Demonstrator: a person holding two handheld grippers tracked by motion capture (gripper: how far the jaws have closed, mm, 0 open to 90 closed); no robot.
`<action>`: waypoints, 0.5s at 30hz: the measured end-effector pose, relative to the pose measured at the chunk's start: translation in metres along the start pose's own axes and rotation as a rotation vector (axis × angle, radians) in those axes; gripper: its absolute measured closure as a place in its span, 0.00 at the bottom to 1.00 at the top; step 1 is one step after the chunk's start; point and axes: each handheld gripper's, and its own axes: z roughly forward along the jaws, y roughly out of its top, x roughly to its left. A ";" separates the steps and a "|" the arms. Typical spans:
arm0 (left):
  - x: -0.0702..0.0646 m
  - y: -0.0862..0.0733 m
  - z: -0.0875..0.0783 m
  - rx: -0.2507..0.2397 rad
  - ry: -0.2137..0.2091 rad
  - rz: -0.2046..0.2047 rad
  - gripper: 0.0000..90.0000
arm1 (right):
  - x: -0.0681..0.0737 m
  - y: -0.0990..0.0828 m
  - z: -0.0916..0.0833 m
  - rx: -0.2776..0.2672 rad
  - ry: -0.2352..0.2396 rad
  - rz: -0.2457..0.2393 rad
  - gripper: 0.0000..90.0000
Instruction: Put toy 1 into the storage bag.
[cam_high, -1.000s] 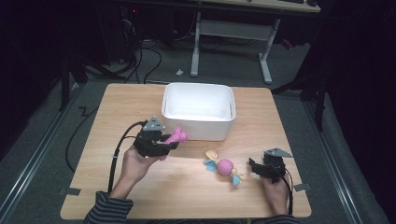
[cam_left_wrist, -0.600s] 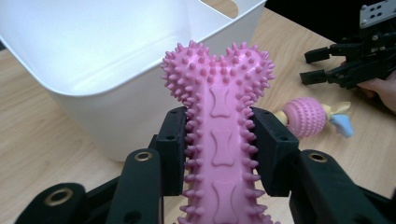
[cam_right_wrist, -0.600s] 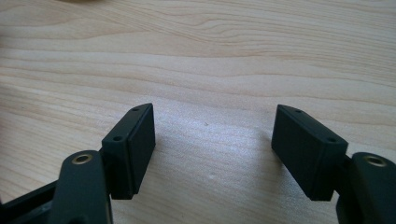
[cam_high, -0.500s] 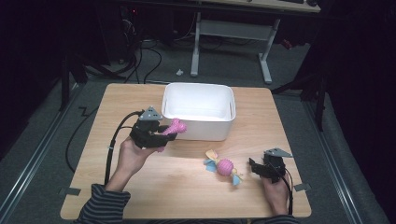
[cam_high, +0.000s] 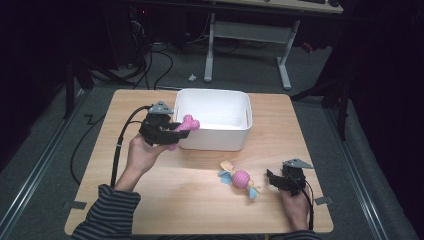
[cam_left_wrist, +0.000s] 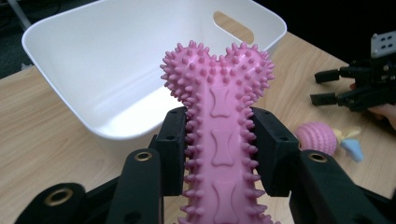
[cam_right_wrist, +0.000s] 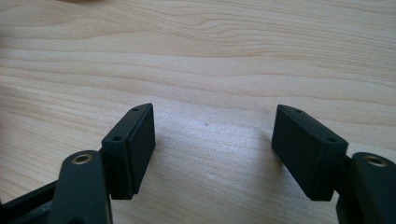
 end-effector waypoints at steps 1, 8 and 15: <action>0.001 0.002 0.001 0.001 0.003 -0.001 0.66 | 0.000 0.000 0.000 0.000 0.000 0.000 0.34; 0.004 0.017 0.009 0.007 0.028 0.009 0.66 | 0.000 0.000 0.000 0.000 0.000 0.000 0.34; 0.007 0.036 0.020 0.005 0.048 0.025 0.66 | 0.000 0.000 0.000 0.000 0.001 0.000 0.34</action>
